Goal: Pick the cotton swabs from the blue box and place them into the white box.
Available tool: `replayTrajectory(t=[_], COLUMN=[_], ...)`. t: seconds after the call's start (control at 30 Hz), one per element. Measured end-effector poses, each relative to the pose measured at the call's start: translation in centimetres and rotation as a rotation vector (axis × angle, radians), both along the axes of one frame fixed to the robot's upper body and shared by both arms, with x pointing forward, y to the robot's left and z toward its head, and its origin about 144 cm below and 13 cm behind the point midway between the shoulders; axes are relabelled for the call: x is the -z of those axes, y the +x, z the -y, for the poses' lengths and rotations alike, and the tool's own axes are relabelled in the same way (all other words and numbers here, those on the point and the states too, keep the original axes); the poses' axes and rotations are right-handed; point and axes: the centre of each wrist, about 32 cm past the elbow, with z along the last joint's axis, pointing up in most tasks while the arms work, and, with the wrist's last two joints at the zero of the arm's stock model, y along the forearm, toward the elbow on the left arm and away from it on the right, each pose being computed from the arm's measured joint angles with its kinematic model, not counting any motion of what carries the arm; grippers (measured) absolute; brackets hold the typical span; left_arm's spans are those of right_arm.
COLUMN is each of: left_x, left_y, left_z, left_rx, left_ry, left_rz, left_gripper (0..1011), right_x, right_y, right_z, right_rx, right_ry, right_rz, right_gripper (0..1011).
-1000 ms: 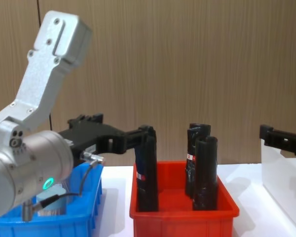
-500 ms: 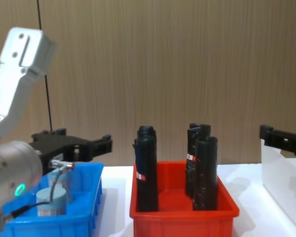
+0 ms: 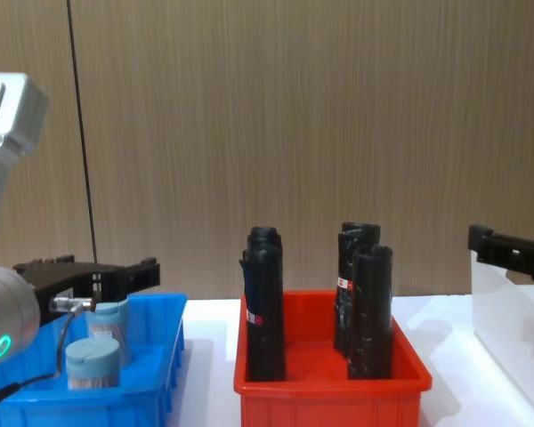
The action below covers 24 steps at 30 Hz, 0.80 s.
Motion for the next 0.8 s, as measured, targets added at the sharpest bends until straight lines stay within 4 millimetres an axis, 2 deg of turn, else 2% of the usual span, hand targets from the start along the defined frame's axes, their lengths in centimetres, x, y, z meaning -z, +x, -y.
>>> replayTrajectory(t=[0.8], left_x=[1.5], left_y=[1.5], left_z=[-1.6], left_rx=[-0.066], left_ry=[-0.085], left_rz=[-0.138], left_gripper=[1004], right_x=[0.0], right_y=[0.0], right_z=[0.0], right_rx=[0.000], right_ry=[0.000], right_rz=[0.000], right_gripper=[1002])
